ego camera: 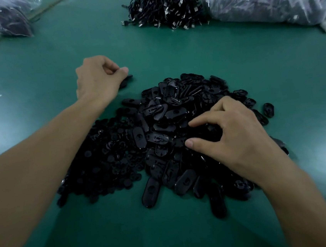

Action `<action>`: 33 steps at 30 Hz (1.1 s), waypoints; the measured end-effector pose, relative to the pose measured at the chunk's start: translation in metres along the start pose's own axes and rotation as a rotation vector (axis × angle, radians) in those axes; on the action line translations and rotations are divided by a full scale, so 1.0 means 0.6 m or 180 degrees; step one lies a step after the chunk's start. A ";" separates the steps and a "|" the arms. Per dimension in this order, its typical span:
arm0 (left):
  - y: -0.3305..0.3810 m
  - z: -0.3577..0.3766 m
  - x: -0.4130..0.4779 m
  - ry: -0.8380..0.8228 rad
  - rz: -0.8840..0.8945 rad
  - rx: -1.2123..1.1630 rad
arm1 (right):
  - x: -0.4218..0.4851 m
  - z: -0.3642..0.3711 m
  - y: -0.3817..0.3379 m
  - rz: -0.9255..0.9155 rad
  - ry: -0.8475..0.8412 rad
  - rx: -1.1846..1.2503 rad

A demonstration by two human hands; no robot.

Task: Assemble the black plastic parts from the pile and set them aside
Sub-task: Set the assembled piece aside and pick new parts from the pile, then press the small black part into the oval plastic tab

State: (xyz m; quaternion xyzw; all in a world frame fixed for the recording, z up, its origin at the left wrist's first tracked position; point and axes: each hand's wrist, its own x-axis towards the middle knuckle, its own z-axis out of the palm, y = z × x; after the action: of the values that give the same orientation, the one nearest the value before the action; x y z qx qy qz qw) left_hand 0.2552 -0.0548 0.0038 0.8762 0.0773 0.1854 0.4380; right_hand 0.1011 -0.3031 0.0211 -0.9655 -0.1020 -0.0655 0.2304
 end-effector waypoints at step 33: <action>0.066 -0.051 -0.170 -0.2068 0.0444 -0.1706 | 0.008 0.010 -0.022 -0.0066 0.0361 0.2309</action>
State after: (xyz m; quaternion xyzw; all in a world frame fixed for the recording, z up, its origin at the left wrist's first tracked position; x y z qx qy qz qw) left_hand 0.1481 -0.0866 0.0259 0.7474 -0.1751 -0.0577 0.6383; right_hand 0.1033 -0.2879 0.0226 -0.8148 -0.1154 -0.0808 0.5624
